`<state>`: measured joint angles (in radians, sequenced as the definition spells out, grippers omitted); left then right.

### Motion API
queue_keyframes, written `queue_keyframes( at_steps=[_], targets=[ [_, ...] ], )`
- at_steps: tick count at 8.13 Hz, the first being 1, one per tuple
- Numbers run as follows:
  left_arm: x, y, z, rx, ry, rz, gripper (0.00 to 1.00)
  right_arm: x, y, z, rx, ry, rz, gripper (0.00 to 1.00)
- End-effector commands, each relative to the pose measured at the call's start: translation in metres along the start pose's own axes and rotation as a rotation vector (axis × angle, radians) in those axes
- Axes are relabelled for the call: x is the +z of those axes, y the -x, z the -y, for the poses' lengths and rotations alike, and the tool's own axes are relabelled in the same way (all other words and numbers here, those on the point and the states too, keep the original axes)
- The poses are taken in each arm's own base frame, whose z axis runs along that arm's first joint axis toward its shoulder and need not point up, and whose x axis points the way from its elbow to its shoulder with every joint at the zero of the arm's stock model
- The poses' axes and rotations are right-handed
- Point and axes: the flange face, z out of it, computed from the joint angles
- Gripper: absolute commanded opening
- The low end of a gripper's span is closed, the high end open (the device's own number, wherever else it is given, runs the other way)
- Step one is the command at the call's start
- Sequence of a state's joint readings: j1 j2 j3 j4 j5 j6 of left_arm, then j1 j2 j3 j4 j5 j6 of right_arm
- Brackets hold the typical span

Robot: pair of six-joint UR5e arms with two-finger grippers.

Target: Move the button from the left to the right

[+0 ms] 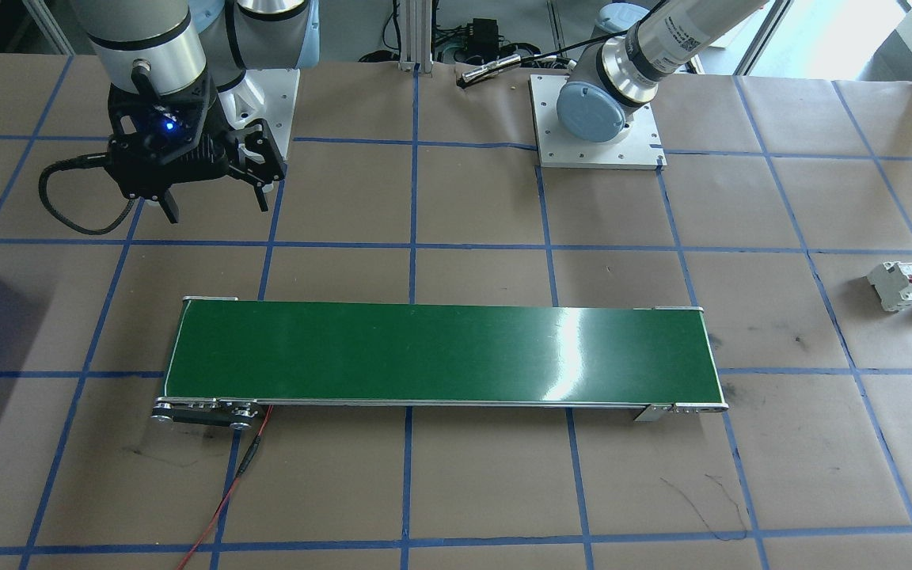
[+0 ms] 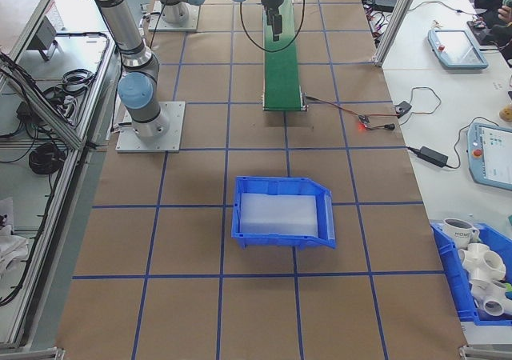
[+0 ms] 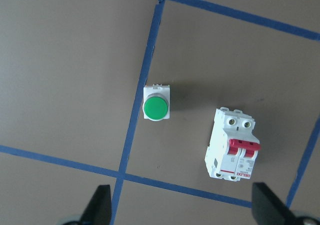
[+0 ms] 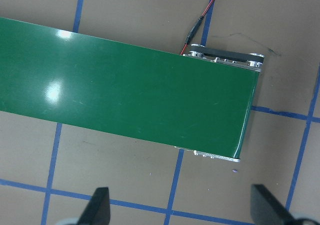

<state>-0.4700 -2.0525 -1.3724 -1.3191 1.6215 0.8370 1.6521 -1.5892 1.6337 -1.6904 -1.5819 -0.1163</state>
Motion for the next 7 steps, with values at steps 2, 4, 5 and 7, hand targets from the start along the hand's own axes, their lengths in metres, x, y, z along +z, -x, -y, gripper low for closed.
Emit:
queue_keyframes(
  at_steps=[2,4,5,7],
  targets=[
    [0.045,0.017,0.019,0.031,-0.025,0.014,1.00,0.000,0.000,0.000,0.000,0.002,-0.001,1.00],
    [0.059,0.018,0.021,0.034,-0.020,0.006,1.00,0.000,0.000,0.000,0.000,0.002,-0.001,1.00],
    [0.061,0.022,0.025,0.036,-0.045,0.033,1.00,0.000,0.000,0.000,0.000,0.002,-0.001,1.00],
    [0.077,0.023,0.028,0.060,-0.031,0.022,1.00,0.000,0.000,0.000,0.000,0.002,-0.001,1.00]
  ],
)
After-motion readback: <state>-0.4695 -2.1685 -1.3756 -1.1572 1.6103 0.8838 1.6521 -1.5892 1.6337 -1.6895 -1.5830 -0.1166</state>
